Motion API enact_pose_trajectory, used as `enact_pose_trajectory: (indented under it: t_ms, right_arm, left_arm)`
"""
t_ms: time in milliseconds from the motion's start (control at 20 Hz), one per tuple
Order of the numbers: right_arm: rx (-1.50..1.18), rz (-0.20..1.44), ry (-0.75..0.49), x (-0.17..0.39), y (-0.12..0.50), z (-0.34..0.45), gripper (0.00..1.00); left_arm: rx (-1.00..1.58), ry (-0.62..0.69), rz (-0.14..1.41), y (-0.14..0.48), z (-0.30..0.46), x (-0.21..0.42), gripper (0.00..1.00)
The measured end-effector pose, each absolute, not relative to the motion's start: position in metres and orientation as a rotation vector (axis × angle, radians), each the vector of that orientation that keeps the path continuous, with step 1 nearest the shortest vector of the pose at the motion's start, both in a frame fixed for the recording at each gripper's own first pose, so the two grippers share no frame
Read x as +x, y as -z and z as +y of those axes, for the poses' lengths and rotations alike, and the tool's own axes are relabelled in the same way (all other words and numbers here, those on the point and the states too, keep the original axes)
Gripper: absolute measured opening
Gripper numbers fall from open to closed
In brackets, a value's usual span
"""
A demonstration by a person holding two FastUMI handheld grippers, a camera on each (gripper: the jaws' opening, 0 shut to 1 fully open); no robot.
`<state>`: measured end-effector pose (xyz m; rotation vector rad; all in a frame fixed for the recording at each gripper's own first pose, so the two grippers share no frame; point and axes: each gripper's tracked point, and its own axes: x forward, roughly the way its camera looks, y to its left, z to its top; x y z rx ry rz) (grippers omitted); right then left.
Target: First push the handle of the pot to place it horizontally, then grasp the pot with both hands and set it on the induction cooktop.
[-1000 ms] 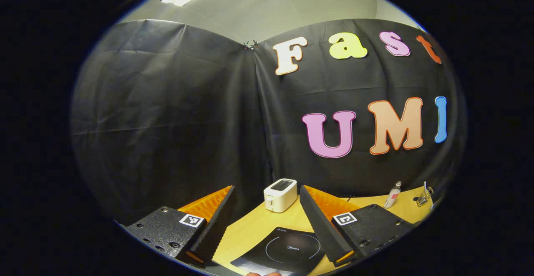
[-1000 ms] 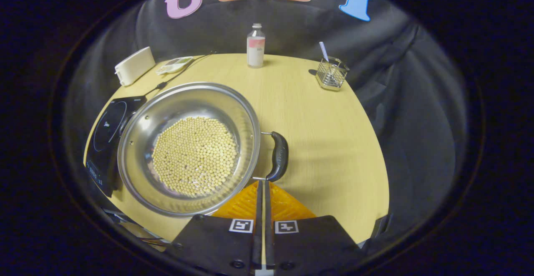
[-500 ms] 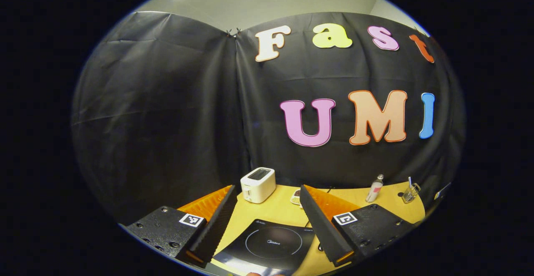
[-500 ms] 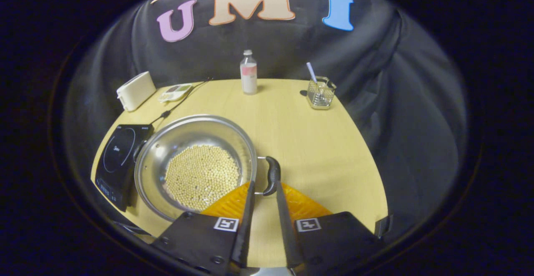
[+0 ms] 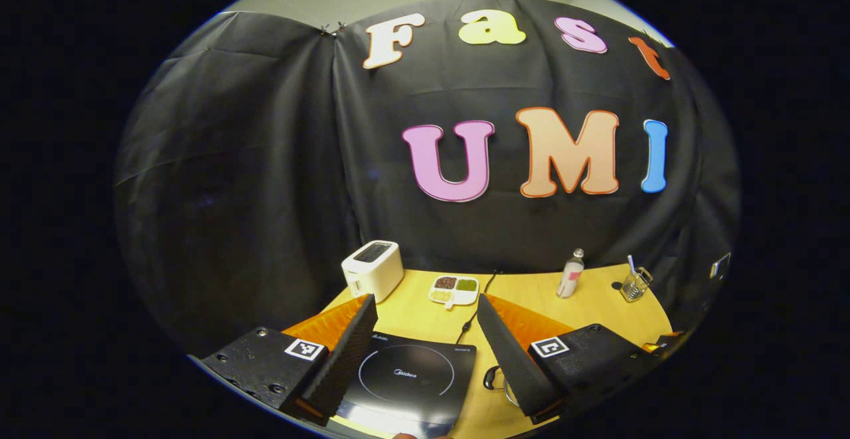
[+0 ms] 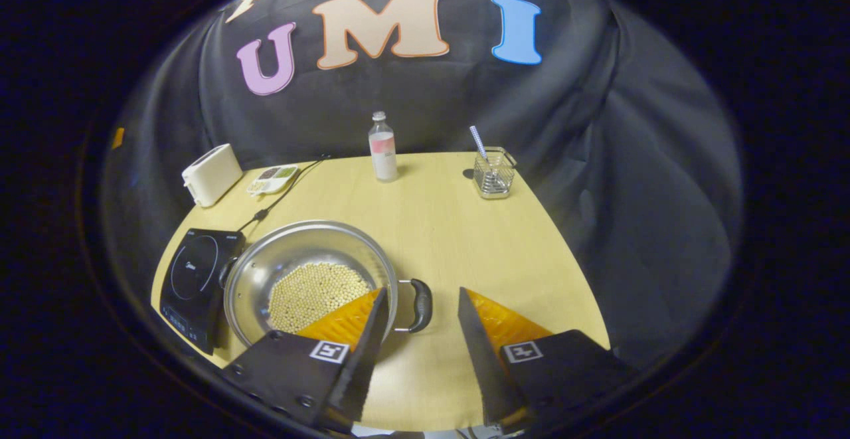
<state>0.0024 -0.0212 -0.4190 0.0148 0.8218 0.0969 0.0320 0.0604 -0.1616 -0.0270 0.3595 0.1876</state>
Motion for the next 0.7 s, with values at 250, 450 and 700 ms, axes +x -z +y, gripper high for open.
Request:
enact_pose_trajectory:
  t_ms: [250,450,700]
  right_arm:
    - [0.007,0.809,-0.113,0.01,0.418,-0.02,0.97]
    - [-0.005,0.82,-0.112,0.015,0.423,-0.019,0.99]
    - [-0.007,0.833,-0.108,0.022,0.43,-0.018,1.0]
  left_arm:
    - [-0.029,-0.081,0.475,0.212,0.022,0.048,0.98]
    - [-0.048,-0.013,0.588,0.257,-0.004,0.054,0.98]
    - [-0.09,0.052,0.741,0.316,-0.026,0.056,0.99]
